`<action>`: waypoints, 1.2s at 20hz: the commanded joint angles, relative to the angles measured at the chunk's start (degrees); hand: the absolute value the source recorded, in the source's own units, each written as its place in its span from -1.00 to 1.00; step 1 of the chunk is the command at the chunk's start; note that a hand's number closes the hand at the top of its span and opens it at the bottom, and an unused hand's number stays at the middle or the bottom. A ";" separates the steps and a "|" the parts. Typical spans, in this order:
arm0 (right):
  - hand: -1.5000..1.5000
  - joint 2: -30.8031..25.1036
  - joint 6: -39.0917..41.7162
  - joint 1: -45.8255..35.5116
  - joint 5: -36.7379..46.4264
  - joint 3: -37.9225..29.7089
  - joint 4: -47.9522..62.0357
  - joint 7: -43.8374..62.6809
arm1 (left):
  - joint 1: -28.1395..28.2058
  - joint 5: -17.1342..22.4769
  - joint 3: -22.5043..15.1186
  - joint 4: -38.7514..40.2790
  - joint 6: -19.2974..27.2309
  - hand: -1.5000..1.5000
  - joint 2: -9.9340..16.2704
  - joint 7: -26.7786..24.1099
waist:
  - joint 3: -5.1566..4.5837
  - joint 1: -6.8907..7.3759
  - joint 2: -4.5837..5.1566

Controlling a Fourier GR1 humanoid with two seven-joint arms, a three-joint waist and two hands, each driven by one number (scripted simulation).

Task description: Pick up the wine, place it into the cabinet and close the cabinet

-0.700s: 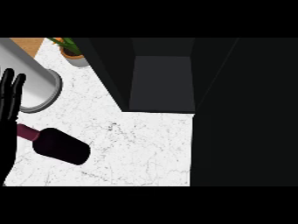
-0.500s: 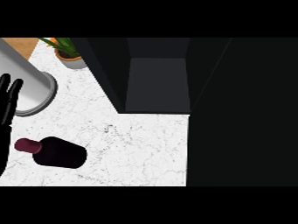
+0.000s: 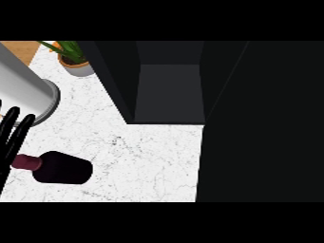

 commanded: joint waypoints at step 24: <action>-1.00 1.82 -4.86 -7.05 0.87 3.26 -11.08 18.43 | 1.55 11.33 5.44 -22.81 19.82 -1.00 3.18 17.65 | 0.02 0.20 -0.04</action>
